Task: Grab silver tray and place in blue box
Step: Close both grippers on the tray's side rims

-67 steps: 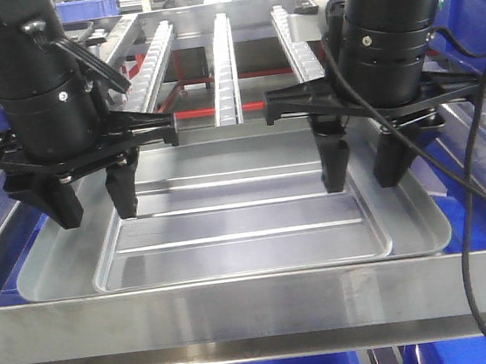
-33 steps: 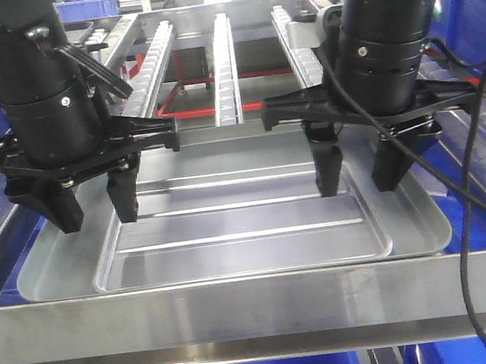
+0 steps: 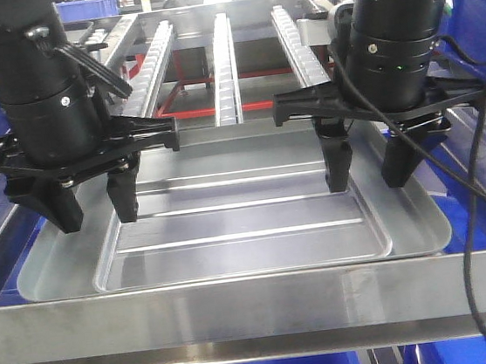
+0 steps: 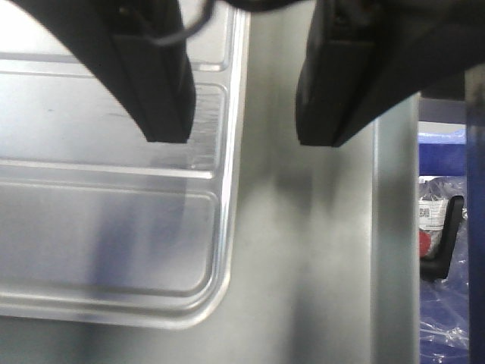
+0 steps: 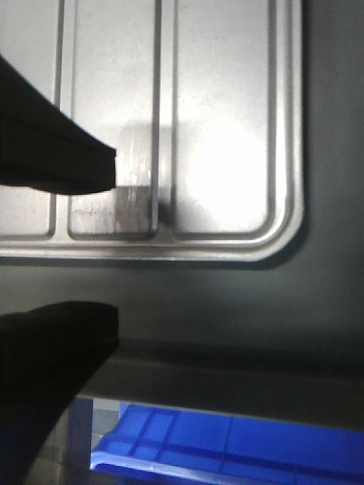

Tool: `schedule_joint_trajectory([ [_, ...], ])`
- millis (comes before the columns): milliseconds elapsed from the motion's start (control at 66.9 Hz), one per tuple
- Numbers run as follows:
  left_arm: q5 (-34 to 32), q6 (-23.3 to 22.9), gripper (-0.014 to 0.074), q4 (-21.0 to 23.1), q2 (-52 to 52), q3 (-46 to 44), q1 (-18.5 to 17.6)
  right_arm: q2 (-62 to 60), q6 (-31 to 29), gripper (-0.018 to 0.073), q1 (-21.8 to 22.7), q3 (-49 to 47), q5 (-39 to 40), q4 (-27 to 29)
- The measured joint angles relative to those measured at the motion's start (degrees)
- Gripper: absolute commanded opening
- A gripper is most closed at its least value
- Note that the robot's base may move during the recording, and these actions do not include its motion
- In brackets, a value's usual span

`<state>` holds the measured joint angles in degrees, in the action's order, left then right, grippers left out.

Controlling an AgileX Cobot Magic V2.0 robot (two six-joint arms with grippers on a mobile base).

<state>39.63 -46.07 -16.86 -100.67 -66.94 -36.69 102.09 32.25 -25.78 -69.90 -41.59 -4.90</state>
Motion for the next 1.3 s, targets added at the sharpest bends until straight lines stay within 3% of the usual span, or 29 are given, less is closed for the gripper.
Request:
schedule_joint_trajectory([
  [927,-0.61,0.00,0.0244,-1.31,-3.41,-0.39,0.00,1.44,-0.09,0.0443,0.00,0.57,2.22,0.00],
  [1301,-0.84,0.00,0.0244,0.28,-3.41,-0.50,0.00,3.08,-0.09,0.0443,0.00,0.57,2.22,0.00],
])
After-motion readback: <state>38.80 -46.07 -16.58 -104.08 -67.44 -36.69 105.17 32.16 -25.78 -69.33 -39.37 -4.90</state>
